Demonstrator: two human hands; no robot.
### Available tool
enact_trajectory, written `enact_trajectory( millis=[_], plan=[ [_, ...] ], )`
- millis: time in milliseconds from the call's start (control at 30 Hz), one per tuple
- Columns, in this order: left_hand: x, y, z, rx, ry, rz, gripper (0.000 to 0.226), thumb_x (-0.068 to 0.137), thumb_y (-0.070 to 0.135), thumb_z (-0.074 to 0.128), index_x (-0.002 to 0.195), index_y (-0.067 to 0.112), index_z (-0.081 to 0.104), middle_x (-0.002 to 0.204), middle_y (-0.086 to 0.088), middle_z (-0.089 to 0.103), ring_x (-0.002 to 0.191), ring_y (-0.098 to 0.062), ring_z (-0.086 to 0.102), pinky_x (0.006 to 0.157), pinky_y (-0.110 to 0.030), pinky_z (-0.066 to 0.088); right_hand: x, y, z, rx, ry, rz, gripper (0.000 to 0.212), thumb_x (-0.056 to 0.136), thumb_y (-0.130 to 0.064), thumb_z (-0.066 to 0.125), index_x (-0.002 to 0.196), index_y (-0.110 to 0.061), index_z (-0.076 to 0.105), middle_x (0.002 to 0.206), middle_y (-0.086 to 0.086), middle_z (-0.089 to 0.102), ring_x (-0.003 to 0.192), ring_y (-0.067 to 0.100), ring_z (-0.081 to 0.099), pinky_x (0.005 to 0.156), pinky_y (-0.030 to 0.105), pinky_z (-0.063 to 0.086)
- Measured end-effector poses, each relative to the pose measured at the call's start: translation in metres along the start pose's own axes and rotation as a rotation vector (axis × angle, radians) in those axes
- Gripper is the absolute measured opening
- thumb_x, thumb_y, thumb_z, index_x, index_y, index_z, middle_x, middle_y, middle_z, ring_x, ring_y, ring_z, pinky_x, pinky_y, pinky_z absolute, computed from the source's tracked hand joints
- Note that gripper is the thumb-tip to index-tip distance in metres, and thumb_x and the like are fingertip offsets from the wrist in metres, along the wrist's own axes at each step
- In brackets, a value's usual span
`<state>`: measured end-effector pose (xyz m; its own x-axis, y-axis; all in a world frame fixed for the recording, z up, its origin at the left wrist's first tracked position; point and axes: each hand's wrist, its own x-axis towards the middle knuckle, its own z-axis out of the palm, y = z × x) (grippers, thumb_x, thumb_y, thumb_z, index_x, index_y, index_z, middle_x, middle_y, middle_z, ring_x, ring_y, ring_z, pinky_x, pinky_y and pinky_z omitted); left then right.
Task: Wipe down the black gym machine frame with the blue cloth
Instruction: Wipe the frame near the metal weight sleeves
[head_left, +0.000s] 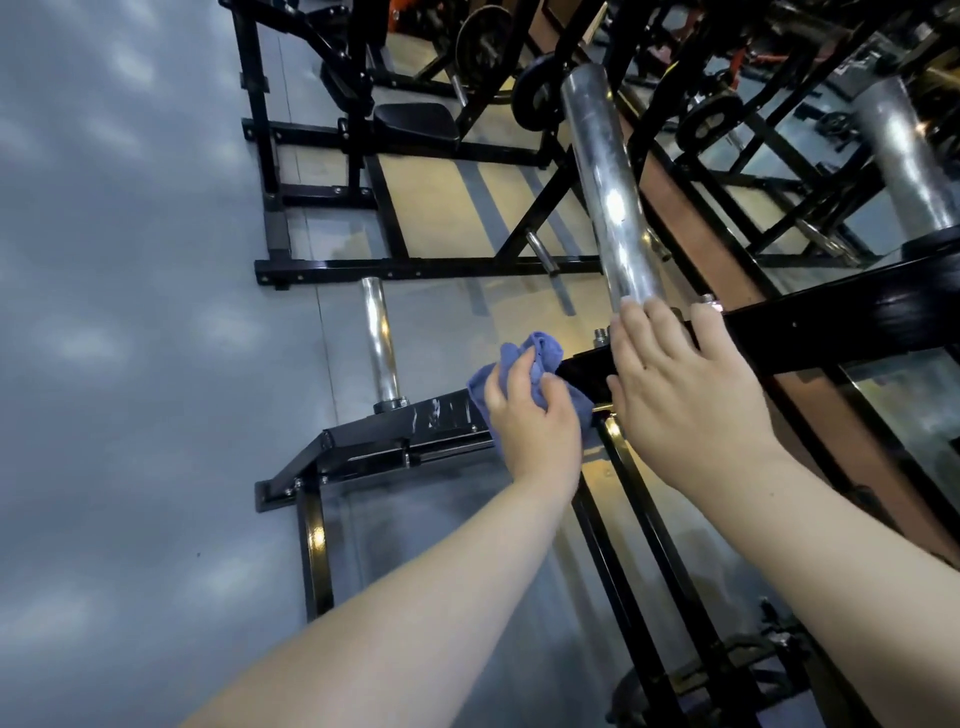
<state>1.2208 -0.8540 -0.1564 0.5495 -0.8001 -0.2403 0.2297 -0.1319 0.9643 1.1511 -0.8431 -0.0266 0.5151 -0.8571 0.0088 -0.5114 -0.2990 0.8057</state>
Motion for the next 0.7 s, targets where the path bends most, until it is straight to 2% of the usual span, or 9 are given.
enact_trajectory(
  millis=[67, 133, 200, 267, 367, 433, 533, 633, 700],
  plan=[
    [-0.022, 0.002, 0.001, -0.002, -0.096, 0.151, 0.039, 0.098, 0.028, 0.049, 0.136, 0.033, 0.059, 0.154, 0.01, 0.032, 0.14, -0.006, 0.035, 0.109, -0.026, 0.035, 0.001, -0.004, 0.002, -0.019, -0.014, -0.023, 0.063, 0.104, -0.027, 0.003, 0.156, 0.002, 0.023, 0.159, 0.023, 0.028, 0.142, 0.04, 0.03, 0.113, 0.053, 0.023],
    [-0.028, -0.003, -0.005, 0.017, -0.189, 0.276, 0.042, 0.099, 0.034, 0.047, 0.14, 0.034, 0.055, 0.158, 0.009, 0.028, 0.148, -0.008, 0.026, 0.116, -0.026, 0.029, 0.003, -0.006, 0.004, -0.018, -0.008, -0.024, 0.065, 0.103, -0.027, 0.001, 0.155, 0.004, 0.023, 0.158, 0.026, 0.028, 0.14, 0.042, 0.03, 0.112, 0.053, 0.023],
    [-0.013, -0.016, -0.015, 0.05, -0.223, 0.291, 0.04, 0.102, 0.031, 0.048, 0.142, 0.032, 0.053, 0.16, 0.006, 0.026, 0.149, -0.008, 0.024, 0.116, -0.018, 0.024, 0.005, -0.007, 0.005, -0.018, 0.002, -0.02, 0.065, 0.103, -0.028, 0.001, 0.154, 0.004, 0.025, 0.157, 0.025, 0.03, 0.14, 0.042, 0.031, 0.112, 0.053, 0.024],
    [0.009, -0.03, -0.026, 0.074, -0.178, 0.172, 0.039, 0.105, 0.025, 0.048, 0.143, 0.027, 0.053, 0.158, 0.002, 0.027, 0.141, -0.005, 0.03, 0.112, -0.015, 0.028, 0.006, -0.009, 0.006, -0.005, 0.009, -0.016, 0.064, 0.104, -0.029, 0.003, 0.153, 0.003, 0.028, 0.156, 0.025, 0.033, 0.14, 0.041, 0.032, 0.111, 0.052, 0.024],
    [0.04, -0.039, -0.035, 0.064, -0.057, -0.111, 0.039, 0.104, 0.02, 0.044, 0.142, 0.022, 0.053, 0.151, -0.002, 0.031, 0.125, -0.006, 0.04, 0.098, -0.019, 0.033, 0.006, -0.013, 0.008, -0.015, 0.033, -0.006, 0.063, 0.104, -0.029, 0.002, 0.152, 0.004, 0.026, 0.156, 0.025, 0.031, 0.14, 0.04, 0.032, 0.111, 0.05, 0.024],
    [0.04, -0.036, -0.032, 0.057, -0.044, -0.136, 0.039, 0.104, 0.019, 0.042, 0.141, 0.022, 0.053, 0.15, -0.003, 0.032, 0.124, -0.009, 0.042, 0.097, -0.019, 0.031, 0.007, -0.014, 0.007, 0.005, 0.031, 0.004, 0.063, 0.103, -0.029, 0.002, 0.152, 0.003, 0.026, 0.155, 0.024, 0.031, 0.14, 0.04, 0.032, 0.111, 0.05, 0.024],
    [0.004, -0.024, -0.024, 0.102, -0.118, 0.045, 0.041, 0.105, 0.024, 0.045, 0.146, 0.028, 0.049, 0.157, 0.001, 0.025, 0.139, -0.012, 0.033, 0.105, -0.02, 0.027, 0.007, -0.014, 0.008, 0.025, 0.037, 0.02, 0.063, 0.103, -0.029, 0.004, 0.151, 0.004, 0.03, 0.154, 0.024, 0.034, 0.137, 0.041, 0.034, 0.11, 0.05, 0.026],
    [-0.023, -0.019, -0.019, 0.092, -0.229, 0.242, 0.042, 0.105, 0.031, 0.048, 0.147, 0.035, 0.048, 0.161, 0.01, 0.02, 0.15, -0.006, 0.02, 0.117, -0.022, 0.022, 0.005, -0.013, 0.009, 0.023, 0.049, 0.02, 0.061, 0.104, -0.029, 0.005, 0.15, 0.004, 0.03, 0.152, 0.023, 0.035, 0.136, 0.04, 0.035, 0.11, 0.049, 0.027],
    [-0.017, -0.022, -0.022, 0.067, -0.255, 0.279, 0.041, 0.105, 0.028, 0.049, 0.145, 0.033, 0.05, 0.159, 0.01, 0.023, 0.147, 0.004, 0.018, 0.116, -0.012, 0.018, 0.005, -0.012, 0.007, 0.028, 0.047, 0.025, 0.059, 0.105, -0.028, 0.006, 0.148, 0.004, 0.03, 0.149, 0.023, 0.036, 0.133, 0.04, 0.036, 0.109, 0.049, 0.028]
  ],
)
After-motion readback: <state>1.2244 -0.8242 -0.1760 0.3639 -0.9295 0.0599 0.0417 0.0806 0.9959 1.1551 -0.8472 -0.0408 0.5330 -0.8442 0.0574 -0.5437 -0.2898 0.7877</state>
